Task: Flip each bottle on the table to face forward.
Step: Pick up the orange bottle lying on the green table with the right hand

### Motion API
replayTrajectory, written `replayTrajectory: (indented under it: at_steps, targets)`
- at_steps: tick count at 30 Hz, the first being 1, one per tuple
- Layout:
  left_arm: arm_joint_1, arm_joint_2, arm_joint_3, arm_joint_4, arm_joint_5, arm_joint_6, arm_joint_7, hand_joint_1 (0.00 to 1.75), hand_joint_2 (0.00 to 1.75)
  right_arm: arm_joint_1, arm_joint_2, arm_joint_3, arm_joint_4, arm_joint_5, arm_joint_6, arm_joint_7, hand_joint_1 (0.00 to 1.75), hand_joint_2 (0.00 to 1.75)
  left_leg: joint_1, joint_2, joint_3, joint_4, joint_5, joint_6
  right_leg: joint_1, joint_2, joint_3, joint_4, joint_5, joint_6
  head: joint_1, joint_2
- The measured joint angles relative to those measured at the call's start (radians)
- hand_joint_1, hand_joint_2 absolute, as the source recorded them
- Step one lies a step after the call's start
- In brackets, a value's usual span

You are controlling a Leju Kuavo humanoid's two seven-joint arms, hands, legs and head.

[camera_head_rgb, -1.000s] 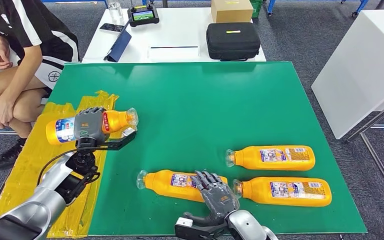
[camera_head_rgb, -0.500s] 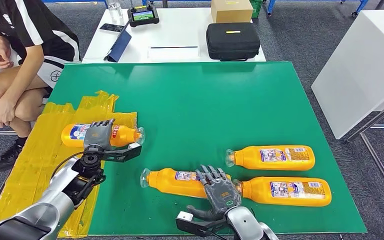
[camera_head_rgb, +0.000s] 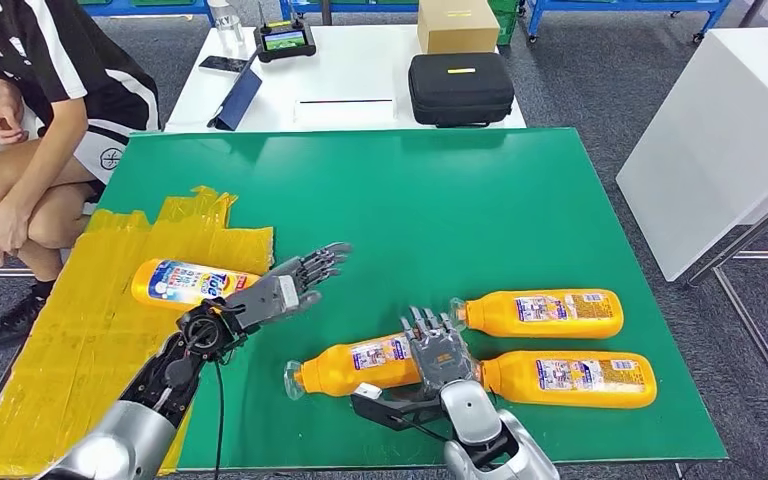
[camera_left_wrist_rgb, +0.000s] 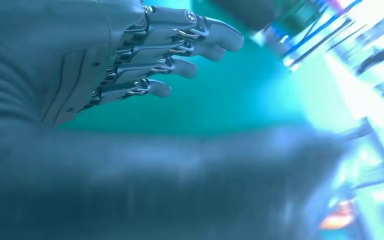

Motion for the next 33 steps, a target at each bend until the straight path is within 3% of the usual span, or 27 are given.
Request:
replayTrajectory:
  at_steps: [1,4,5,8,14,20,24,29,33]
  targets:
    - [0.014,0.002,-0.002,-0.041,0.019,-0.011,0.002,0.0,0.0,-0.009,0.003,-0.004,0.013,0.001,0.0,0.0,0.19,1.75,0.0,0.0,0.001,0.0,0.0,0.0,0.0,0.0,0.001,0.0,0.0,0.0,0.0,0.0]
    - [0.046,0.011,-0.005,-0.129,0.04,-0.019,0.006,0.0,0.0,-0.026,0.01,-0.012,0.04,0.001,0.0,0.0,1.42,1.75,0.0,0.0,0.004,0.0,0.0,0.001,0.0,0.0,0.004,0.0,0.0,0.0,0.0,0.0]
    - [0.054,0.014,-0.007,-0.15,0.049,-0.018,-0.001,0.0,0.0,-0.029,0.012,-0.014,0.048,0.001,0.0,0.0,1.71,1.75,0.0,0.0,0.005,0.0,0.0,0.001,0.0,0.0,0.005,0.0,0.0,0.0,0.0,0.0]
    - [0.082,0.021,-0.023,-0.234,0.112,-0.016,-0.036,0.0,0.0,-0.042,0.019,-0.021,0.07,0.002,-0.001,0.0,1.75,1.75,0.0,0.0,0.007,0.0,0.0,0.001,0.0,0.0,0.007,0.0,0.0,0.0,0.0,0.0]
    - [0.193,0.023,-0.046,-0.54,0.276,-0.043,-0.028,0.0,0.0,-0.072,0.034,-0.043,0.124,-0.009,-0.029,-0.038,1.75,1.75,0.0,-0.001,0.013,0.0,-0.001,0.002,0.0,0.0,0.013,-0.001,-0.002,0.003,0.0,0.0]
    - [0.27,0.023,-0.048,-0.712,0.308,-0.028,-0.023,0.0,0.0,-0.075,0.041,-0.065,0.137,-0.028,-0.067,-0.057,1.75,1.75,-0.001,-0.002,0.013,0.0,-0.002,0.003,0.0,-0.001,0.014,-0.001,-0.003,0.004,0.0,0.0]
    - [0.304,0.019,-0.044,-0.752,0.332,0.007,0.001,0.0,1.75,-0.055,0.05,-0.104,0.115,-0.185,-0.181,-0.156,1.75,1.75,-0.001,-0.001,0.012,0.0,-0.003,0.003,0.0,-0.001,0.013,-0.001,-0.003,0.004,0.0,0.0]
    - [0.356,-0.005,-0.021,-0.766,0.409,0.064,0.06,0.0,1.75,0.039,0.079,-0.218,-0.027,-0.62,-0.321,-0.39,1.75,1.75,-0.001,-0.002,0.002,0.001,-0.003,0.003,-0.001,-0.001,0.003,-0.001,-0.003,0.004,0.0,0.0]
    - [0.377,-0.027,-0.011,-0.75,0.434,0.133,0.126,0.0,1.75,0.079,0.107,-0.286,-0.131,-0.879,-0.383,-0.521,1.75,1.75,0.0,-0.002,-0.003,0.001,-0.002,0.003,-0.001,-0.002,-0.002,-0.001,-0.002,0.005,0.0,0.0]
